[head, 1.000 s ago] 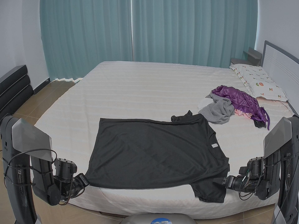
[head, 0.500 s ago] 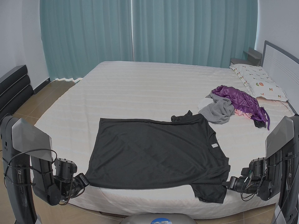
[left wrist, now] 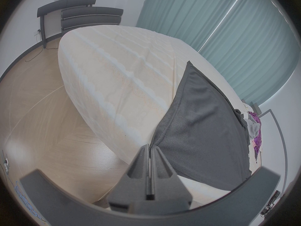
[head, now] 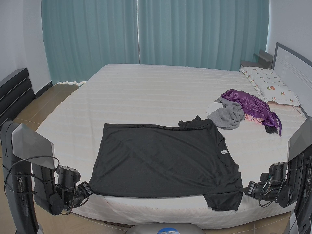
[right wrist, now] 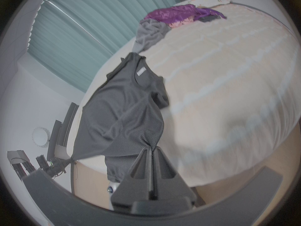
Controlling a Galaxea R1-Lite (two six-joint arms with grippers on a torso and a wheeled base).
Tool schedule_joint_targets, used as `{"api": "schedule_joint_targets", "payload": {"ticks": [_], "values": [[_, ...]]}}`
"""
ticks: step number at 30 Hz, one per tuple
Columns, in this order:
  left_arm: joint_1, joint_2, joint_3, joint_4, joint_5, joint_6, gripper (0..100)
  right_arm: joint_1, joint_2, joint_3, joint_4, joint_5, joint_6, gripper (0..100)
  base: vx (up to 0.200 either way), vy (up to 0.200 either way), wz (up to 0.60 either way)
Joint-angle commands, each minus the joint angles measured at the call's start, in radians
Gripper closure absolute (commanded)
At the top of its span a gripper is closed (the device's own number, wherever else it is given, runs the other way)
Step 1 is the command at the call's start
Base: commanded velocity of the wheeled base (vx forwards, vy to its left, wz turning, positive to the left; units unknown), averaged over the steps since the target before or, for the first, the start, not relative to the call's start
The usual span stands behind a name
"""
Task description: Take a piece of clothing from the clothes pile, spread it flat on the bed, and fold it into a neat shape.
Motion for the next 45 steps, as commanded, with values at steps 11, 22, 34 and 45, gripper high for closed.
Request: {"api": "schedule_joint_targets", "payload": {"ticks": [11,22,34,45], "values": [[0.003,-0.002,0.095,-0.105,0.002,0.091,100,-0.034,-0.271,0.019,0.424,0.055,-0.134,100,0.0,0.0,0.0],[0.003,-0.016,0.185,-0.138,0.001,0.189,100,-0.081,-0.357,0.019,0.599,0.081,-0.278,100,0.0,0.0,0.0],[-0.003,-0.029,0.191,-0.097,0.012,0.218,100,-0.081,-0.457,0.019,0.784,0.086,-0.407,100,0.0,0.0,0.0],[-0.023,-0.15,0.191,0.139,0.015,0.275,100,-0.081,-0.506,0.019,0.908,0.044,-0.497,100,0.0,0.0,0.0]]}}
